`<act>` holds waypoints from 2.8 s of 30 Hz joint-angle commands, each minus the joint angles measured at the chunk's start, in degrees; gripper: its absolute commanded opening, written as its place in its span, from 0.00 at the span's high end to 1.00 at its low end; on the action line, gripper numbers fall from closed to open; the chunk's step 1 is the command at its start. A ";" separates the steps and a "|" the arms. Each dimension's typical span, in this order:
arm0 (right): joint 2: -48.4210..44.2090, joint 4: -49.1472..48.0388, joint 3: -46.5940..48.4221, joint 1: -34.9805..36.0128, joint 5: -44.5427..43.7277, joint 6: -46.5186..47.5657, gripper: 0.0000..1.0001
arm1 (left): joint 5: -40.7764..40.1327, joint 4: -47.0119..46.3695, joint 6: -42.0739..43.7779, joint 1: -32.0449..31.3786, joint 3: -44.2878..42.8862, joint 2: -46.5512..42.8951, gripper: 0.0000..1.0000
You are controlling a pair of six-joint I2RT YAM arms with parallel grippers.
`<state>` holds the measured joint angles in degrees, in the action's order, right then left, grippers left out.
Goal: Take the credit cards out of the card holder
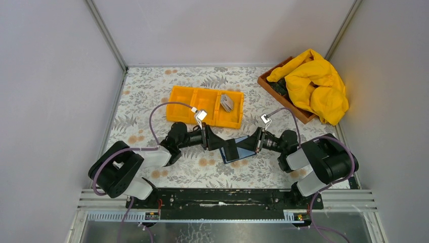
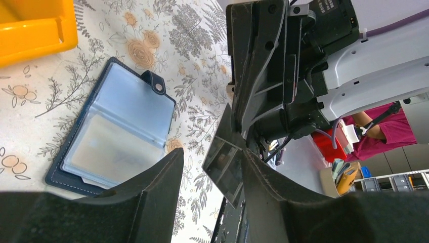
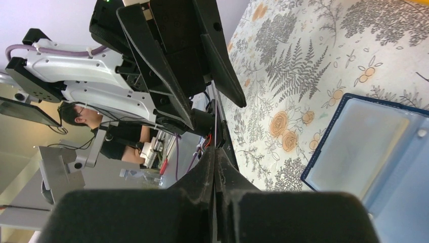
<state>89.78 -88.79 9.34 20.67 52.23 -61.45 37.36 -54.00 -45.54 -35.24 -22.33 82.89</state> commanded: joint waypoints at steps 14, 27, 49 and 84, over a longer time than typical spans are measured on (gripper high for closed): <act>0.66 -4.91 2.69 2.07 2.54 1.02 1.00 | 16.32 -24.54 -11.94 0.33 -2.72 9.58 0.87; -4.27 3.71 1.84 1.74 -0.96 6.58 0.77 | 13.15 -16.67 -7.27 0.35 -2.98 7.24 1.00; -31.66 54.00 0.42 -2.43 -34.67 25.67 0.54 | -47.01 23.78 12.62 0.83 -31.55 12.08 1.00; -31.94 55.90 0.76 -2.45 -36.45 27.11 0.59 | -64.30 27.32 30.35 -5.79 -55.70 37.95 1.00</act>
<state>58.76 -31.86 9.30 18.37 16.99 -35.53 -23.11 -26.20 -18.15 -40.95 -76.51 119.81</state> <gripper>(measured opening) 0.415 0.011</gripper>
